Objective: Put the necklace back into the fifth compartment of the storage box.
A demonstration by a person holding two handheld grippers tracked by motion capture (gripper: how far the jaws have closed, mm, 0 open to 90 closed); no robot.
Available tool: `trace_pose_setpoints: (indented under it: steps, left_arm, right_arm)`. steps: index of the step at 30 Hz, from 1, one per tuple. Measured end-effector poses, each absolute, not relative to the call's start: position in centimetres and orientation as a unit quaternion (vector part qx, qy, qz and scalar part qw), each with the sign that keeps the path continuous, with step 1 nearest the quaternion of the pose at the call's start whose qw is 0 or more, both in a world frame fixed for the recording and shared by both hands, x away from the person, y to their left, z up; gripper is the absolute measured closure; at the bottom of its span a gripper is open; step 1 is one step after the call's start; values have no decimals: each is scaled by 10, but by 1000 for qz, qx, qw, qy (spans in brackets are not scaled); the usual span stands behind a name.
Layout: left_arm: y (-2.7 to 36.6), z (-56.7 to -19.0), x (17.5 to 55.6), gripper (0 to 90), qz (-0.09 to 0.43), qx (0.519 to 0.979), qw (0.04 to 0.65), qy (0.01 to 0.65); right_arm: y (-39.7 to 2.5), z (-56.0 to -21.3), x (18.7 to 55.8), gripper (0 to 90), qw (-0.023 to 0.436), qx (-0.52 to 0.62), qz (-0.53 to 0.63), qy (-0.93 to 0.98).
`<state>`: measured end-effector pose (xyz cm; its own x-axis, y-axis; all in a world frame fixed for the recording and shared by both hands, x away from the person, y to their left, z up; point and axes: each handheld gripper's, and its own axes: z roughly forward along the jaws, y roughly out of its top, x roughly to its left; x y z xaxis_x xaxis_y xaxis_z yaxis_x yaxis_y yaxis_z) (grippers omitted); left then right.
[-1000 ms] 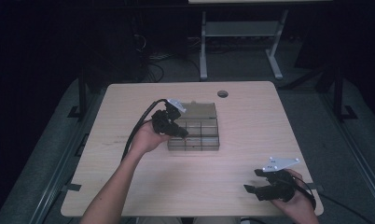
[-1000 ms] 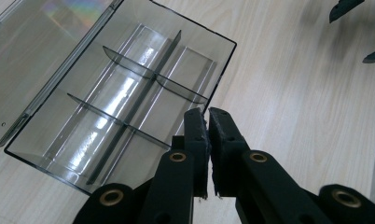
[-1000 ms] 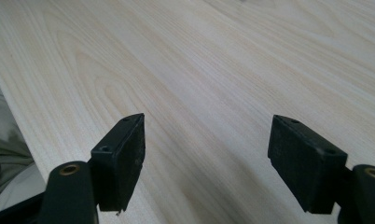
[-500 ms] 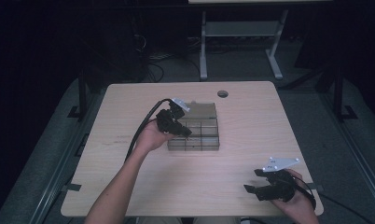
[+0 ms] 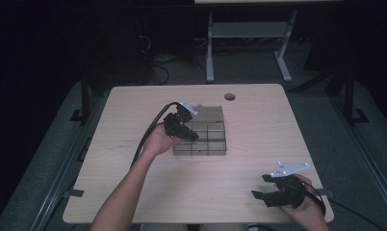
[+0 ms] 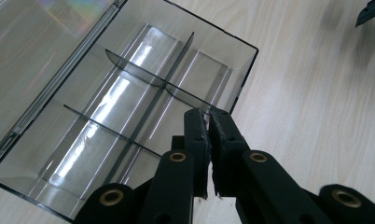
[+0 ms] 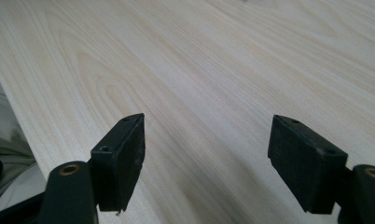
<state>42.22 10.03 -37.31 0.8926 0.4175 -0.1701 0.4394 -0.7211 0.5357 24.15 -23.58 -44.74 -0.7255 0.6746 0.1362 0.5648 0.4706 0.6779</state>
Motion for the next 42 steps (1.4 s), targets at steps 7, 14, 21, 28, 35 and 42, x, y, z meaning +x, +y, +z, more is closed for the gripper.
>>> trace_pose_setpoints:
  steps: [7,14,21,28,35,42]
  left_arm:
    - [98,-380,426,861,-19,928,292,232]
    - [96,-386,429,860,-21,927,292,235]
    - [92,-388,430,861,-21,927,293,234]
    - [87,-398,432,861,-22,928,286,239]
    - [85,-405,435,861,-30,928,284,241]
    - [83,-409,436,861,-30,930,278,241]
  right_arm:
    - [-236,-447,241,270,74,364,364,854]
    - [-236,-448,241,270,74,365,364,854]
    - [-235,-447,241,271,75,363,365,854]
    - [-235,-448,242,271,72,361,361,857]
    - [-235,-447,241,271,73,359,361,857]
    - [-235,-448,242,271,71,360,361,858]
